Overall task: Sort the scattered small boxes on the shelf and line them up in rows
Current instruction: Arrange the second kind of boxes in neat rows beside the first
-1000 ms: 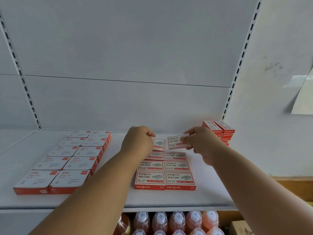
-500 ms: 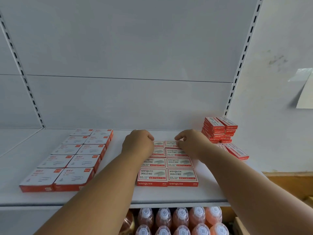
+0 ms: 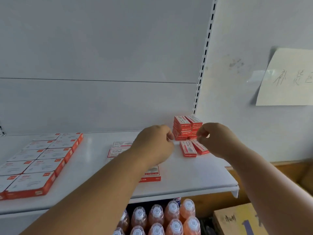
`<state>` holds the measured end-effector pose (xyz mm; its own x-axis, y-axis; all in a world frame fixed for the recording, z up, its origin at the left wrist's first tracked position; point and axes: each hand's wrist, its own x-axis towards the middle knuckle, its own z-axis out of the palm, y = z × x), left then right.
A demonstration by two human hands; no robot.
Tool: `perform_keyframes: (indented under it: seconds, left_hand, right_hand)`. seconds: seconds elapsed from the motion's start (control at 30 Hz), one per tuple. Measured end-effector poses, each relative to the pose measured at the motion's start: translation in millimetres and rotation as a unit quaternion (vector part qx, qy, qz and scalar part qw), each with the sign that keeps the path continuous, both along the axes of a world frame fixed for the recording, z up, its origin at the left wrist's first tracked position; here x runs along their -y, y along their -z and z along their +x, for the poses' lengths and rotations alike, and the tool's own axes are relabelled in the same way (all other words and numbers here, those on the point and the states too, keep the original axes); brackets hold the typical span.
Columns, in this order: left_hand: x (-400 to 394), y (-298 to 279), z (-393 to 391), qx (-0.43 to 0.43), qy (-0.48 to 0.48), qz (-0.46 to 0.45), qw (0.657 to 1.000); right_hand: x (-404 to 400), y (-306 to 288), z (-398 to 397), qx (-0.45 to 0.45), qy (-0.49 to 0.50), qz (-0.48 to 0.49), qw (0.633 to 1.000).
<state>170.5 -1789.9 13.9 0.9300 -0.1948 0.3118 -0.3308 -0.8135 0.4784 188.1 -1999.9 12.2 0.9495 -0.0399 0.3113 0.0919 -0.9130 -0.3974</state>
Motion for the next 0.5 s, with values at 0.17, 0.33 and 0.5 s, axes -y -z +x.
perform_keyframes:
  seconds: [0.17, 0.33, 0.5]
  left_hand:
    - [51.3, 8.7, 11.9, -0.078, -0.002, 0.102, 0.992]
    - [84.3, 23.0, 22.1, -0.076, -0.096, 0.224, 0.967]
    - [96.5, 27.5, 23.2, -0.082, -0.148, 0.183, 0.969]
  right_hand:
    - [33.9, 14.8, 12.6, -0.098, 0.001, -0.042, 0.994]
    - [48.9, 28.3, 22.5, -0.134, -0.023, -0.014, 0.991]
    - [61.6, 26.8, 28.6, -0.162, -0.076, 0.035, 0.983]
